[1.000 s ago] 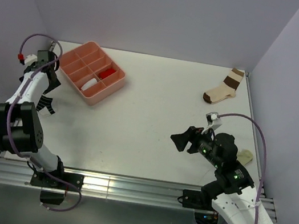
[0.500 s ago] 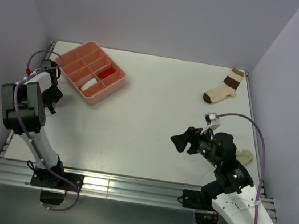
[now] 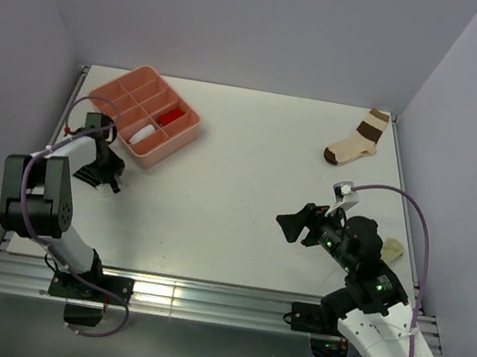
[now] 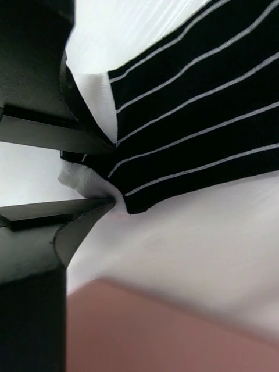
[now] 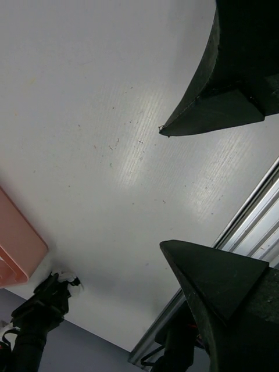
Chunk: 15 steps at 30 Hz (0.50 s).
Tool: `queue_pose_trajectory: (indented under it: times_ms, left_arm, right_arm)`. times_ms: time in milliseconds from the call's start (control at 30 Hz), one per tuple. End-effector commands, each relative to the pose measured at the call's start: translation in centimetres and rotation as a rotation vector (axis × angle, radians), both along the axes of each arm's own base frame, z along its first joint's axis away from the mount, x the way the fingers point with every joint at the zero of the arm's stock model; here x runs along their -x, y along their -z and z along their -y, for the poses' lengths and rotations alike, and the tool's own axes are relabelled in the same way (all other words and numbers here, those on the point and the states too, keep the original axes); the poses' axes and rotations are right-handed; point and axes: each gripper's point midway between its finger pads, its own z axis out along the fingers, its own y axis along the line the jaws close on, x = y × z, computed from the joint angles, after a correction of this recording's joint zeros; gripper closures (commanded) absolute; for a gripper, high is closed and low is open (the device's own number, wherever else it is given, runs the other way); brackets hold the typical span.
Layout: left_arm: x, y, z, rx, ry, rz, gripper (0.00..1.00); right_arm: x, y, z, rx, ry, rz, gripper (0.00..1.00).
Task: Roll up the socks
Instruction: Move the sock to the center of the board.
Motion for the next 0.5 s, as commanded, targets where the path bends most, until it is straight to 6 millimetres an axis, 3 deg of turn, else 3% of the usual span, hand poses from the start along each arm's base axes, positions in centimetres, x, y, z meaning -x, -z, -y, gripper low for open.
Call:
queue_pose_trajectory:
  times_ms: [0,167,233,333,400,433,467]
  left_arm:
    - [5.9,3.0,9.1,0.259,0.047,-0.174,0.59]
    - [8.4,3.3,18.1,0.300,0.224,-0.234,0.59]
    - [9.3,3.2,20.2,0.294,0.281,-0.262,0.59]
    - [10.9,2.8,25.3,0.284,0.439,-0.289,0.59]
    - [9.9,2.5,28.2,0.270,0.529,-0.278,0.59]
    - [10.5,2.5,29.7,0.230,0.630,-0.286,0.59]
    - [8.7,2.2,31.8,0.207,0.687,-0.262,0.59]
  right_arm:
    - [-0.5,-2.0,0.4,-0.007,0.022,0.069,0.21]
    - [-0.6,-2.6,0.5,-0.011,0.030,0.077,0.21]
    - [-0.5,-2.7,0.6,-0.010,0.033,0.078,0.21]
    - [-0.4,-3.0,0.8,-0.009,0.038,0.082,0.21]
    - [-0.3,-3.0,0.9,-0.010,0.039,0.081,0.21]
    - [-0.3,-2.8,0.8,-0.009,0.038,0.076,0.21]
    - [-0.4,-2.7,0.8,-0.010,0.038,0.075,0.21]
